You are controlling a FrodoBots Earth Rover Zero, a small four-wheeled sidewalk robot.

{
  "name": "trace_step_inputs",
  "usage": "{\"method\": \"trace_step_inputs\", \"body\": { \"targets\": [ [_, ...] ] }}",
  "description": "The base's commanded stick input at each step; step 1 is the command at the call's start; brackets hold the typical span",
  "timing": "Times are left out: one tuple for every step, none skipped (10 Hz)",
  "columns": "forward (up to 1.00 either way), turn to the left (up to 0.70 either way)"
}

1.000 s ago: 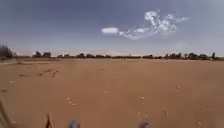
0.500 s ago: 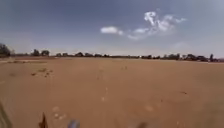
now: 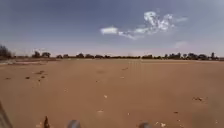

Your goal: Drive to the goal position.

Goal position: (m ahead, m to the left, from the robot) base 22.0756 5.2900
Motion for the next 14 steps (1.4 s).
{"method": "trace_step_inputs", "body": {
  "targets": [
    [0.70,0.00],
    [0.70,0.00],
    [0.70,0.00],
    [0.70,0.00],
    [0.70,0.00],
    [0.70,0.00],
    [0.70,0.00],
    [0.70,0.00],
    [0.70,0.00],
    [0.70,0.00],
    [0.70,0.00],
    [0.70,0.00],
    [0.70,0.00],
    [0.70,0.00]
  ]
}}
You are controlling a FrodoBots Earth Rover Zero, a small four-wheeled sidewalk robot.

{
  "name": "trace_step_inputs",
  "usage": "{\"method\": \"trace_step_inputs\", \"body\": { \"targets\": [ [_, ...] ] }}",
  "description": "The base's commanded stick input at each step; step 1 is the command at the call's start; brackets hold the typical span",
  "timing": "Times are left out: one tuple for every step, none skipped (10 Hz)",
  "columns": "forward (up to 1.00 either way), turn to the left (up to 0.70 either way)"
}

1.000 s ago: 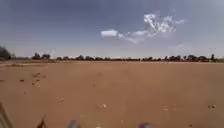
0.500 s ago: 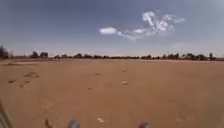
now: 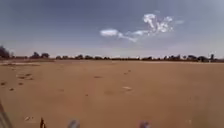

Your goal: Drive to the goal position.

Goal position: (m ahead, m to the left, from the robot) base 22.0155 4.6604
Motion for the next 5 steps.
{"method": "trace_step_inputs", "body": {
  "targets": [
    [0.70,0.00],
    [0.70,0.00],
    [0.70,0.00],
    [0.70,0.00],
    [0.70,0.00]
  ]
}}
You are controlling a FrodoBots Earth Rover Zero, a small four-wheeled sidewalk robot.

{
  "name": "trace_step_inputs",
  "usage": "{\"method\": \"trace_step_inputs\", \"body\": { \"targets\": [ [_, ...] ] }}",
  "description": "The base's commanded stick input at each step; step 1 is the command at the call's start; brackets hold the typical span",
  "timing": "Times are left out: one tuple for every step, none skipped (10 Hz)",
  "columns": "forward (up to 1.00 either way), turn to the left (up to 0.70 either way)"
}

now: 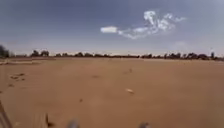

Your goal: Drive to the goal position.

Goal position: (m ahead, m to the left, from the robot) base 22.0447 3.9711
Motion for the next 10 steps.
{"method": "trace_step_inputs", "body": {
  "targets": [
    [0.70,0.00],
    [0.70,0.00],
    [0.70,0.00],
    [0.70,0.00],
    [0.70,0.00],
    [0.70,0.00],
    [0.70,0.00],
    [0.70,0.00],
    [0.70,0.00],
    [0.70,0.00]
  ]
}}
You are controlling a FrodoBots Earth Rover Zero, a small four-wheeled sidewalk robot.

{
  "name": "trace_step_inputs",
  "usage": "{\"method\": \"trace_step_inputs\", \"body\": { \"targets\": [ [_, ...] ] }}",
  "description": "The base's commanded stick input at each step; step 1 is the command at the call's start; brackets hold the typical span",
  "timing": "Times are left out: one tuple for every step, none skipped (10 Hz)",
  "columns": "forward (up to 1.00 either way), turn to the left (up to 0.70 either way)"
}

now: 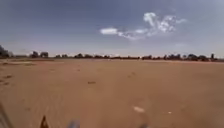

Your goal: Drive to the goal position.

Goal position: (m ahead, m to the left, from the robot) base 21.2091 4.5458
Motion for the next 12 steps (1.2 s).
{"method": "trace_step_inputs", "body": {
  "targets": [
    [0.70,0.00],
    [0.70,0.00],
    [0.70,0.00],
    [0.70,0.00],
    [0.70,0.00],
    [0.70,0.00],
    [0.70,0.00],
    [0.70,0.00],
    [0.70,0.00],
    [0.70,0.00],
    [0.70,0.00],
    [0.70,0.00]
  ]
}}
